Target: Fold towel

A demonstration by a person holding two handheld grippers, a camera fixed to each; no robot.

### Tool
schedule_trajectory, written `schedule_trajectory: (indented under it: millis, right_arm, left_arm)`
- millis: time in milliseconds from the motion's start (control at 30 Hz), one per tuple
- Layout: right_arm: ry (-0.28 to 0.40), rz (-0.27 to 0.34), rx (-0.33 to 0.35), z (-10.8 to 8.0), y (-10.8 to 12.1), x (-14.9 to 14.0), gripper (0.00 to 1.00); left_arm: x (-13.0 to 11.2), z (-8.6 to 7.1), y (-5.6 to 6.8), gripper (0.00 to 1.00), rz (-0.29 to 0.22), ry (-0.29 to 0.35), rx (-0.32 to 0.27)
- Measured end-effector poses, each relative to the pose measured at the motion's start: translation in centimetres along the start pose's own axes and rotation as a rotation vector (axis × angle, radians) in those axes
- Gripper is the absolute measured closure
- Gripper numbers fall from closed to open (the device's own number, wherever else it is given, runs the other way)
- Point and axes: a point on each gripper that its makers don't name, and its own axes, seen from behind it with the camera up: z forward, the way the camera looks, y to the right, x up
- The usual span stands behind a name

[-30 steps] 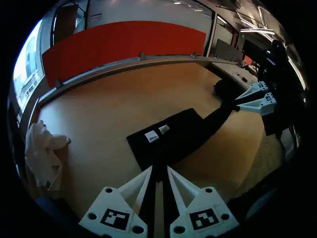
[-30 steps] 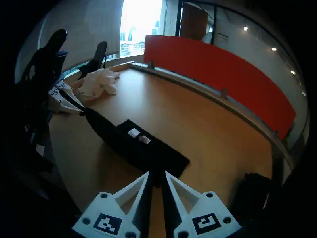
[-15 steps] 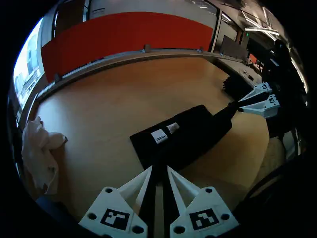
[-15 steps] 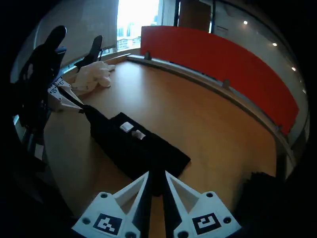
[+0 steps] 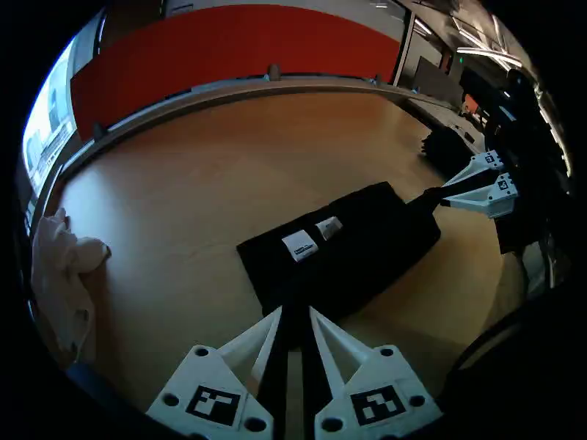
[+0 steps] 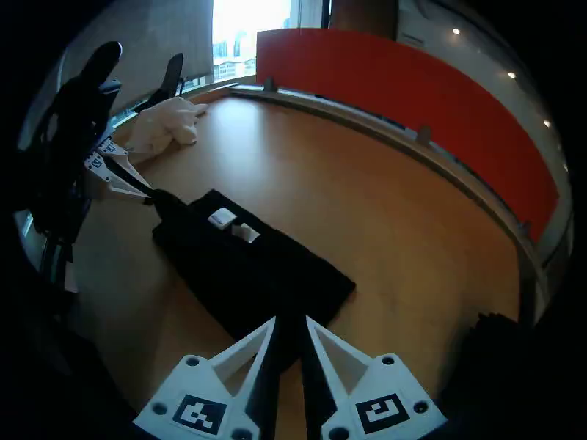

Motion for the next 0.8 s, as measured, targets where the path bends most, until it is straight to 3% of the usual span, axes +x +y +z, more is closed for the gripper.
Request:
schedule_trajectory:
  millis: [533,800]
  right_arm:
    - [-0.047,0.040,-0.009,3.3,1.1,-1.4,0.83]
    - [-0.068,0.026,-0.045,4.5,2.2,-2.1,0.62]
  left_arm:
    - [-0.1,3.3,-1.3,0.86,0.003,-0.036,0.030]
    - [-0.1,4.4,-2.5,0.71,0.011,-0.049,0.072]
